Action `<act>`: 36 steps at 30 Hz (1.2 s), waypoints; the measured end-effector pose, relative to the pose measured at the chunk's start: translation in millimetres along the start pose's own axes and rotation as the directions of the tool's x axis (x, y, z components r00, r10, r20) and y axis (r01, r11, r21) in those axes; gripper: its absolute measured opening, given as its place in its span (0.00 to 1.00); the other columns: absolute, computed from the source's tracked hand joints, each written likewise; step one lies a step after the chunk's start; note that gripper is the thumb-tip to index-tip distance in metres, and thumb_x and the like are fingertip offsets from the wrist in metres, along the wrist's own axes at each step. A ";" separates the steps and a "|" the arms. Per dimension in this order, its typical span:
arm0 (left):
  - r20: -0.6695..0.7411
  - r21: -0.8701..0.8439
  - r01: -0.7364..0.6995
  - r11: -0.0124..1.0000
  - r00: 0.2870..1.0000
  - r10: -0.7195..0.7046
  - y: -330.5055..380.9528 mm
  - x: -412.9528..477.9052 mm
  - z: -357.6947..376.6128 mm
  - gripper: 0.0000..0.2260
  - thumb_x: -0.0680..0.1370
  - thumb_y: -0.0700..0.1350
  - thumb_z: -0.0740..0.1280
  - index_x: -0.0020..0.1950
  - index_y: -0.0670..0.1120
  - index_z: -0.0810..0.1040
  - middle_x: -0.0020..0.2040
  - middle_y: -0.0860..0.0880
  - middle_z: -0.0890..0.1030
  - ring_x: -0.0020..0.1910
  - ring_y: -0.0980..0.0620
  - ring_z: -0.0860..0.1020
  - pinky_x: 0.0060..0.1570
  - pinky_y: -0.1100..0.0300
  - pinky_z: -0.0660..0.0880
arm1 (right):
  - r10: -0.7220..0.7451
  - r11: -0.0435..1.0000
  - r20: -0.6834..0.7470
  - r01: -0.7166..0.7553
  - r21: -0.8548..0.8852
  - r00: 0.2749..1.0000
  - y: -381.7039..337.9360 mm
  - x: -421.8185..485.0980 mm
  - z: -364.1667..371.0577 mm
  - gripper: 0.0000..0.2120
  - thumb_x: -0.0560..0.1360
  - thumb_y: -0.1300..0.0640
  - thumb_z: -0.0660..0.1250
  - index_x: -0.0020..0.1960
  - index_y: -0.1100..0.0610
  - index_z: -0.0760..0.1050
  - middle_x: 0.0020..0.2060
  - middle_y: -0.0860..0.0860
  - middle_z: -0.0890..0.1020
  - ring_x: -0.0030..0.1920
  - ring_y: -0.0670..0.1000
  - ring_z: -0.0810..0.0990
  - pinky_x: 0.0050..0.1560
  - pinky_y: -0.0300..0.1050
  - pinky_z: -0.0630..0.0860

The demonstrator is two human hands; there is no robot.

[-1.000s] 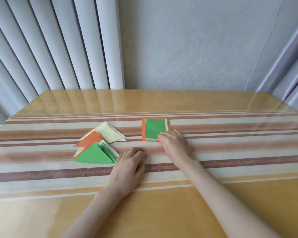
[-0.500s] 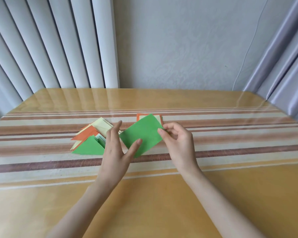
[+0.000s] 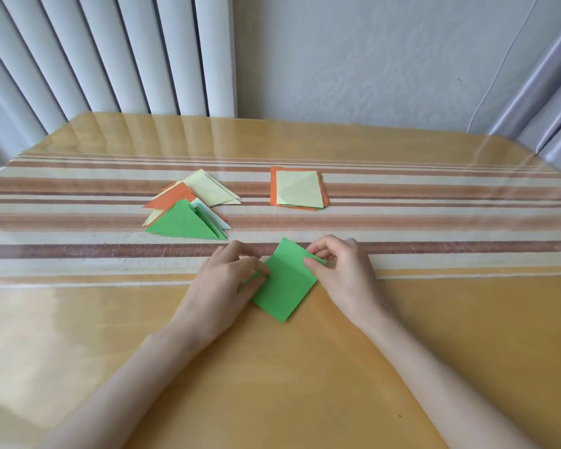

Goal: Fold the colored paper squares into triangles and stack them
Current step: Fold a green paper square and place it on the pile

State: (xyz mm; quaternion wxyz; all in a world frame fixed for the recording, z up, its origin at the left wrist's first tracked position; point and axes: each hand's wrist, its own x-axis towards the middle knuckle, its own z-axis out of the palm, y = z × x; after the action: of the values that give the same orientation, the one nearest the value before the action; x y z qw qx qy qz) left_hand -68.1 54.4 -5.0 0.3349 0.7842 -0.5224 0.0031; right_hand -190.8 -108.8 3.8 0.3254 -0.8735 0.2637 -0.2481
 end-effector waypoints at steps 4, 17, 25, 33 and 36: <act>0.022 -0.023 -0.083 0.996 0.996 0.084 -11.0 -3.8 -5.3 0.13 0.77 0.51 0.59 0.51 0.49 0.82 0.51 0.57 0.78 0.49 0.48 0.75 0.47 0.46 0.76 | -0.242 0.947 -0.026 0.230 -0.225 0.970 7.9 -0.6 -0.2 0.16 0.69 0.65 0.73 0.57 0.56 0.79 0.51 0.52 0.78 0.54 0.54 0.71 0.56 0.51 0.71; 0.209 -0.047 -0.127 0.991 0.969 0.134 -18.5 -9.6 -15.0 0.26 0.72 0.70 0.61 0.58 0.52 0.78 0.56 0.64 0.72 0.55 0.55 0.73 0.56 0.52 0.71 | -0.294 0.920 0.534 0.387 -0.067 0.792 4.0 -12.9 -15.4 0.21 0.77 0.44 0.63 0.68 0.49 0.69 0.72 0.38 0.64 0.74 0.37 0.53 0.75 0.40 0.38; 0.047 -0.082 0.001 0.997 0.999 0.003 -25.3 -7.2 -14.5 0.19 0.75 0.61 0.60 0.45 0.48 0.81 0.52 0.57 0.75 0.53 0.53 0.72 0.54 0.55 0.73 | -0.239 0.971 0.239 0.231 0.061 0.941 2.1 -9.7 1.7 0.13 0.79 0.48 0.62 0.49 0.56 0.81 0.56 0.45 0.80 0.60 0.46 0.71 0.63 0.36 0.62; -0.058 -0.029 0.087 0.996 0.994 -0.088 -22.5 -3.6 -4.6 0.18 0.73 0.61 0.59 0.38 0.48 0.77 0.47 0.56 0.75 0.48 0.56 0.69 0.49 0.62 0.67 | -0.211 0.961 0.054 0.217 -0.173 0.976 -4.2 -5.9 20.1 0.13 0.74 0.50 0.69 0.38 0.58 0.74 0.44 0.51 0.77 0.49 0.54 0.73 0.52 0.49 0.69; -0.077 0.032 0.100 0.995 0.992 -0.097 -18.6 -3.6 -2.2 0.15 0.72 0.61 0.59 0.38 0.51 0.73 0.46 0.55 0.75 0.48 0.53 0.70 0.49 0.55 0.69 | -0.196 0.943 0.043 0.200 -0.265 0.980 -5.9 -7.9 20.6 0.15 0.73 0.49 0.71 0.37 0.55 0.69 0.44 0.50 0.73 0.48 0.54 0.71 0.51 0.49 0.70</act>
State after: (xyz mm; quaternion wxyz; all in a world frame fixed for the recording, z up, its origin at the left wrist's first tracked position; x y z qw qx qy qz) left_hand -53.7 62.8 -14.2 0.3401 0.8141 -0.4700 0.0257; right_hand -182.4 -91.0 -7.9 0.1799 -0.9334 0.2030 -0.2348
